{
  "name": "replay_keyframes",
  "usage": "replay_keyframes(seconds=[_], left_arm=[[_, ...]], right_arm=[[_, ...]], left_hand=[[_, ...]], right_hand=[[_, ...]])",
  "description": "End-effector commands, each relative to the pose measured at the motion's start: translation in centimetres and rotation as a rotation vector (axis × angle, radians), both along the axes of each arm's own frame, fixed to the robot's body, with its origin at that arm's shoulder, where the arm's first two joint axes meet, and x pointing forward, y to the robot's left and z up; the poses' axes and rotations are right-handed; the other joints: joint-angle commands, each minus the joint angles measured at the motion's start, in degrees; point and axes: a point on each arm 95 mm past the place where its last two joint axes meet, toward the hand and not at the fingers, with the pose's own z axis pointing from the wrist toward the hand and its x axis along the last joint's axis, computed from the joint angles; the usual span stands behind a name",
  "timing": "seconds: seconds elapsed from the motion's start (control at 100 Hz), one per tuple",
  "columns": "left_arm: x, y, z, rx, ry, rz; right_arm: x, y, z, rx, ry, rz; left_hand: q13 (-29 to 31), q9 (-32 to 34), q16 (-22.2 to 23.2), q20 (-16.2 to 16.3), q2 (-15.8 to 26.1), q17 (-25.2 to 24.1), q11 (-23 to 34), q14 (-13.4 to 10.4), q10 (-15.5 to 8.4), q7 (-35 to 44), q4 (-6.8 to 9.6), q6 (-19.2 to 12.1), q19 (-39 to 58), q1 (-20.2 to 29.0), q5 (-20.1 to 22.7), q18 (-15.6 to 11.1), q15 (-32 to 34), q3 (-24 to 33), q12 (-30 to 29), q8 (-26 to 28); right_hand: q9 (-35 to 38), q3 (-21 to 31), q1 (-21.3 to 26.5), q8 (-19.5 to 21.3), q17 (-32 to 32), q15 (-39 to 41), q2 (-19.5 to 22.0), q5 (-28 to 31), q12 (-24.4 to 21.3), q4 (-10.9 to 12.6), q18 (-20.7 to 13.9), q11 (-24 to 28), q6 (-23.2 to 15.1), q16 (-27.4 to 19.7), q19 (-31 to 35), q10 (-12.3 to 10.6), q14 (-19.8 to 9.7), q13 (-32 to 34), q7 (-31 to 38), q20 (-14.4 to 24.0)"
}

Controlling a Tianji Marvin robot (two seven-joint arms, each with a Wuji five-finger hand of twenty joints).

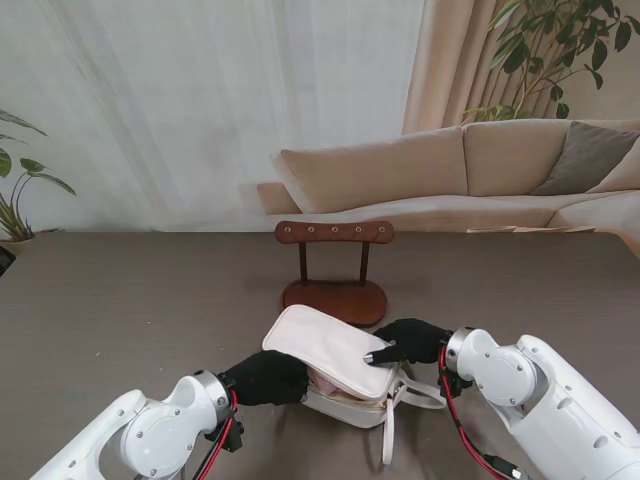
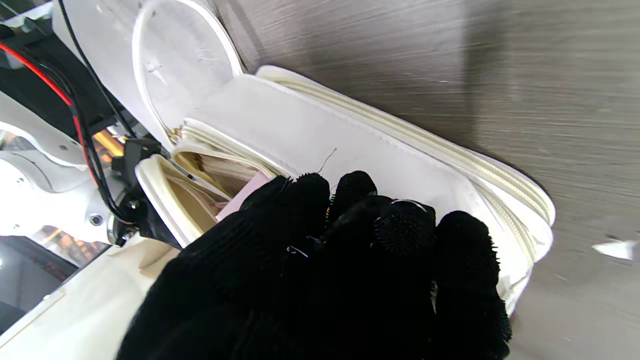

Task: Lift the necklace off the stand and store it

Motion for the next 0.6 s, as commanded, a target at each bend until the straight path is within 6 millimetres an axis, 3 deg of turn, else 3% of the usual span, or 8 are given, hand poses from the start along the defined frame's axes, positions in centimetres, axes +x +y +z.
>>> replay_keyframes(seconds=[0.0,0.27,0.44,0.59], left_arm=[[-0.4,0.7,-0.1,0.025,0.022,0.006],[-0.2,3.9,0.4,0.110,0.010,0.070],[0.7,4.7,0.2,0.133,0.013,0.087],[1.6,4.8,0.3,0.157,0.006,0.076]], right_arm=[[-1.6,2.6,-0.7,0.032,0.023,0.062],[-3.4,5.1,-1.7,0.081,0.036,0.126],[-4.3,6.3,-1.9,0.109,0.023,0.148],[-4.5,6.5,-0.7,0.102,-0.027,0.164]], left_hand=[[1.9,2.3,0.6,-0.7,-0.5,0.2,1.0,-0.8,-0.4,2.5,-0.85,-2.6,3.0,0.8,1.1,-1.5,0.8,2.1,0.7,0.1],[1.9,2.3,0.6,-0.8,-0.6,0.2,0.9,-0.7,-0.5,2.5,-0.89,-2.7,3.0,0.8,1.1,-1.5,0.8,2.2,0.7,0.1],[1.8,2.2,0.6,-0.8,-0.5,0.2,0.8,-0.7,-0.5,2.4,-0.90,-2.6,3.1,0.7,1.1,-1.5,0.8,2.2,0.7,0.0],[1.5,2.1,0.6,-0.9,-0.5,0.1,0.7,-0.8,-0.6,2.5,-0.93,-2.8,2.9,0.7,1.0,-1.5,0.7,2.2,0.6,0.1]], right_hand=[[1.4,2.4,1.0,0.7,-17.0,1.0,-1.5,0.2,0.6,0.0,-0.3,1.0,-7.8,0.6,2.7,0.9,-0.3,2.4,-0.5,1.4],[1.3,2.5,0.9,0.9,-17.1,1.0,-1.6,0.1,0.6,0.0,-0.4,1.0,-7.8,0.6,2.8,1.0,-0.3,2.3,-0.7,1.2],[1.1,1.8,0.5,0.9,-17.2,1.1,-1.6,-1.1,0.6,-0.1,-0.4,0.9,-8.3,0.6,2.8,0.9,-0.2,2.1,-1.2,1.1],[-0.2,-1.8,-0.5,-0.5,-18.0,0.4,-1.0,-3.7,0.1,0.4,0.2,-0.3,-8.8,0.3,2.2,0.6,0.1,1.0,-4.1,0.8]])
